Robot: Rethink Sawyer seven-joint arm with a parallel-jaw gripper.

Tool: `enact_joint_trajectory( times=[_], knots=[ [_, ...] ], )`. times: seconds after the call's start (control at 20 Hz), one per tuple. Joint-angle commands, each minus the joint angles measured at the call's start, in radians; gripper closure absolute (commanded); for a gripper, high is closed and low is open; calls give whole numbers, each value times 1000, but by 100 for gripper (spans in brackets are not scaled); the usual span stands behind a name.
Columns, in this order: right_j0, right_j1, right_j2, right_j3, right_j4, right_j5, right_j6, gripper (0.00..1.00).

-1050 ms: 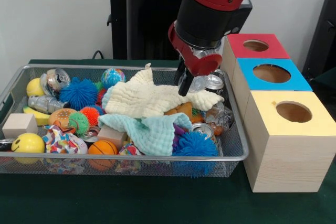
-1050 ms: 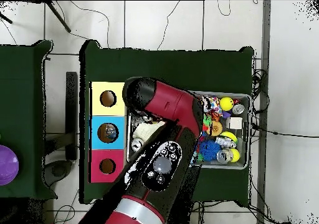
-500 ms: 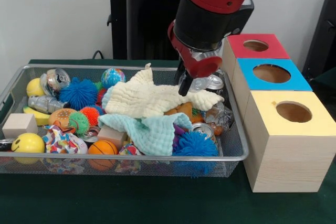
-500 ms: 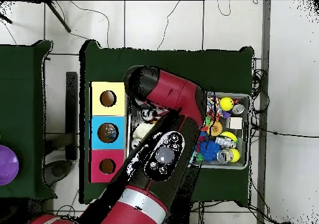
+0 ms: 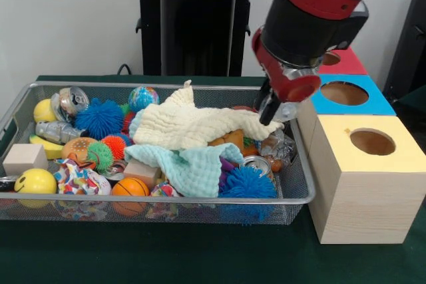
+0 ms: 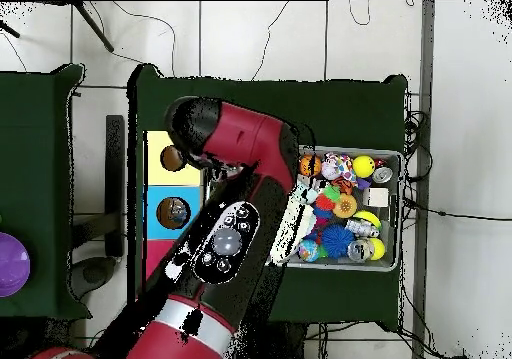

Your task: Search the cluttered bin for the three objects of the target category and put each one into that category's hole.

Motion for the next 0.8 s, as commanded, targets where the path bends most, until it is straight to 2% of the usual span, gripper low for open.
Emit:
enact_joint_trajectory(
  times=[0.05,0.5,0.8],
  knots=[
    [59,14,61,31,41,58,337,100],
    [108,-59,80,168,61,-13,328,100],
    [173,-90,83,259,83,-83,340,100]
  ],
)
